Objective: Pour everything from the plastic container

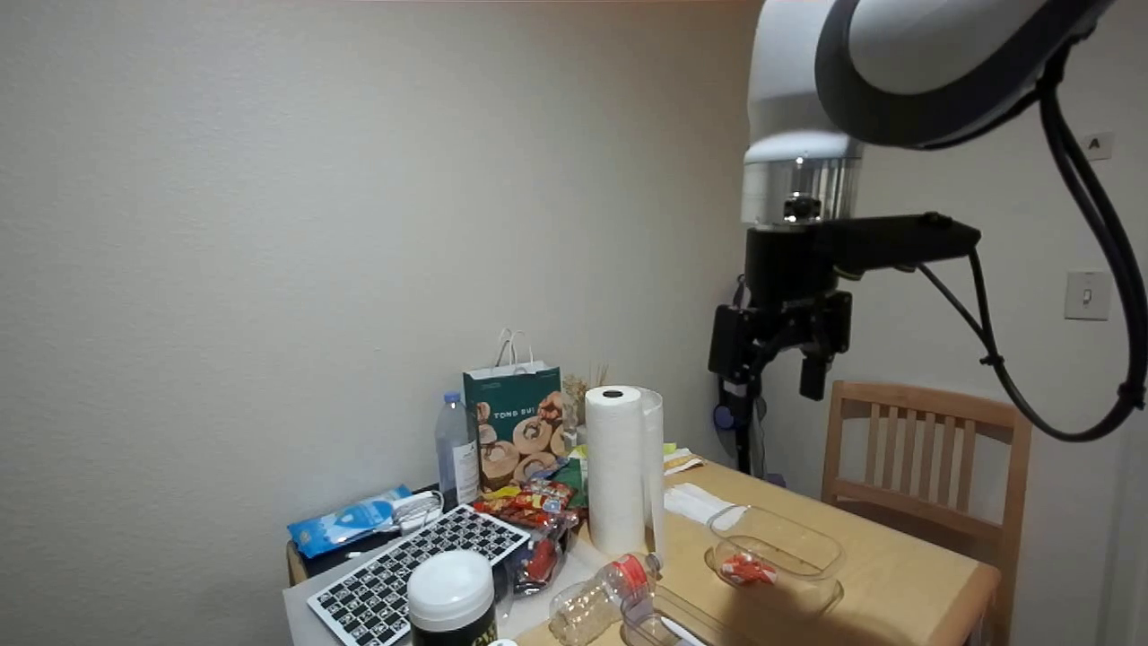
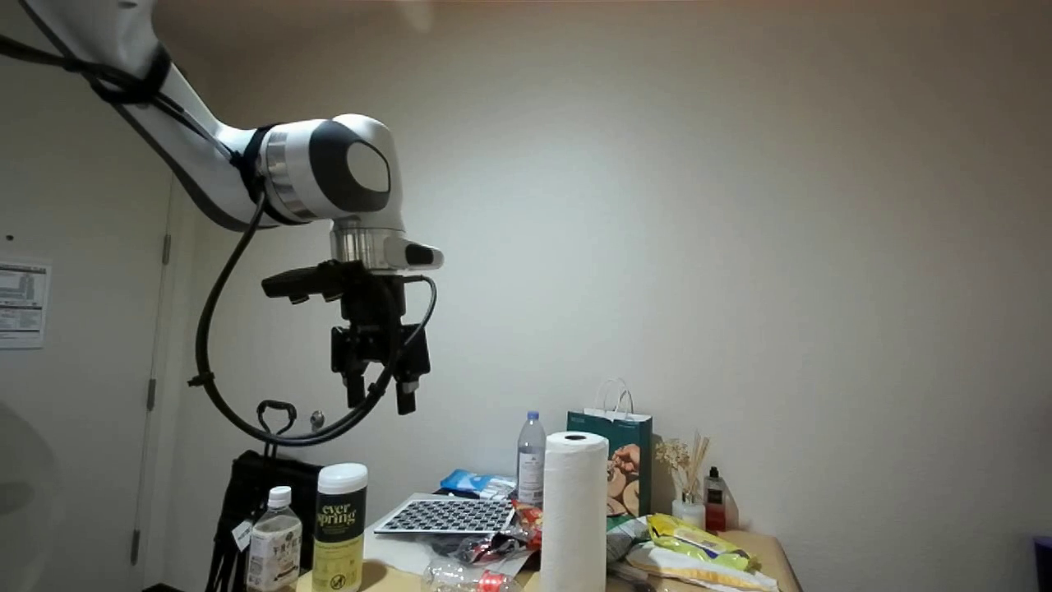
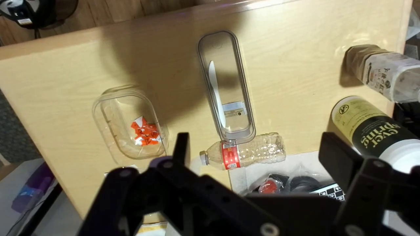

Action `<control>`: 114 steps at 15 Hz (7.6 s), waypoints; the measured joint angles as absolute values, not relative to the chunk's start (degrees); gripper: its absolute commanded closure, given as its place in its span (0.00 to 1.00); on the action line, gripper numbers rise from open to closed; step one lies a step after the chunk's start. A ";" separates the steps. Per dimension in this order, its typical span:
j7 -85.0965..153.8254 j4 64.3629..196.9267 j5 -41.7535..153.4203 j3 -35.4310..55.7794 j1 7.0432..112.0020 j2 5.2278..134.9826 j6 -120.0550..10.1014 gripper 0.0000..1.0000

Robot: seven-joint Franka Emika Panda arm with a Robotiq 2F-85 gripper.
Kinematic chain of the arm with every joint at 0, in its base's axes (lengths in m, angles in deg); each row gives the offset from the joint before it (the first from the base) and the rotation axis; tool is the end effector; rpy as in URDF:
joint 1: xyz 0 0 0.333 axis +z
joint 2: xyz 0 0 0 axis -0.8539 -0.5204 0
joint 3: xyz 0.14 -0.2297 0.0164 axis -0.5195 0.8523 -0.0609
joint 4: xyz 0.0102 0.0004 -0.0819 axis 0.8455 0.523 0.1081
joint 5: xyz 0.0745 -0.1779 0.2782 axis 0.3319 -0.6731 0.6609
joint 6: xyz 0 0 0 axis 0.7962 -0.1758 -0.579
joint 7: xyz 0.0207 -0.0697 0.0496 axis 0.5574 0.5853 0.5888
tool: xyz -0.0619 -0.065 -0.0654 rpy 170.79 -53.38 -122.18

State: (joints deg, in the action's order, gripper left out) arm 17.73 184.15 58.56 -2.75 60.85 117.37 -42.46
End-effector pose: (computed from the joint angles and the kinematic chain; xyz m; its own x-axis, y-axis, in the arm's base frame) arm 0.3593 0.0714 0.4399 0.9730 -0.1856 0.1373 -0.1922 -0.9807 0.0357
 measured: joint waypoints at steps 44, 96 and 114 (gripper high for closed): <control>36.90 180.16 37.90 18.39 50.40 77.48 -80.65 0.00; 51.19 158.53 53.73 10.11 50.20 63.81 -77.70 0.98; 39.34 158.71 41.36 17.17 58.84 63.29 -71.65 0.98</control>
State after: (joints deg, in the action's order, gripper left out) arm 39.34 158.71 41.36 17.17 58.84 63.29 -71.65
